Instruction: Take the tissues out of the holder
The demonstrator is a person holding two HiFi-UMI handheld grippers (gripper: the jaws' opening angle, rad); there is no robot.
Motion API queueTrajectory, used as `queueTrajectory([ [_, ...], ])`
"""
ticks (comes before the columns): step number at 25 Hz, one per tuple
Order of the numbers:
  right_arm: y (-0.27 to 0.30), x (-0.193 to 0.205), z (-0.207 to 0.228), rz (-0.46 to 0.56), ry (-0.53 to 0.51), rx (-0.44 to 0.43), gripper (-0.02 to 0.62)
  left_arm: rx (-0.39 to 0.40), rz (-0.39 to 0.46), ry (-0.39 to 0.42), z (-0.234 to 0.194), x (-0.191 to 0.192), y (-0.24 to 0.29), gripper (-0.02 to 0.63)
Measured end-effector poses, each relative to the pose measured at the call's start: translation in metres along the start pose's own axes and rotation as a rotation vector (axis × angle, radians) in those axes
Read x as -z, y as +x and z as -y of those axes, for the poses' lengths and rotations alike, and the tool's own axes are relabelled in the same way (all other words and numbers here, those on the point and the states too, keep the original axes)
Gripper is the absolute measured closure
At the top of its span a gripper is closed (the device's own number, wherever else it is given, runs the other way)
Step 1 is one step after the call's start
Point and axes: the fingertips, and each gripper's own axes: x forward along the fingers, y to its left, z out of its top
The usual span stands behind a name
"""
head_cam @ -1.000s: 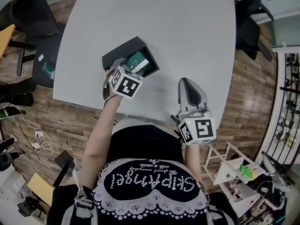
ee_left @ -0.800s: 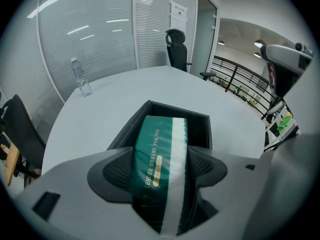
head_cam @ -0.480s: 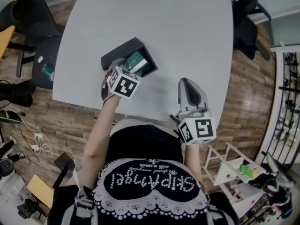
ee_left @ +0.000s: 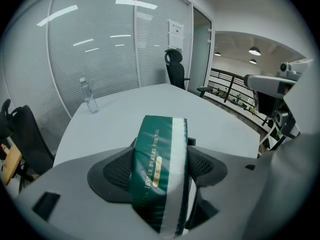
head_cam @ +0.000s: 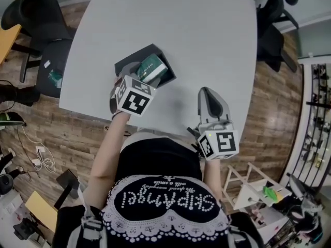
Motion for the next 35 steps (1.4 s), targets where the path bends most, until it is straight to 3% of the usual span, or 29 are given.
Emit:
queueTrajectory([
  [10, -0.007, -0.009, -0.012, 0.033, -0.013, -0.009, 0.558, -0.083, 0.217, 0.033, -0.009, -0.051, -0.063, 0.259],
  [19, -0.011, -0.018, -0.025, 0.06, -0.03, -0.017, 0.558, -0.16, 0.511, -0.055, -0.028, -0.092, -0.148, 0.259],
  [26, -0.01, -0.034, -0.032, 0.088, -0.061, -0.022, 0.558, -0.206, 0.673, -0.122, -0.039, -0.097, -0.21, 0.261],
  [35, -0.013, -0.043, -0.042, 0.109, -0.053, -0.009, 0.558, -0.248, 0.821, -0.221, -0.051, -0.073, -0.264, 0.261],
])
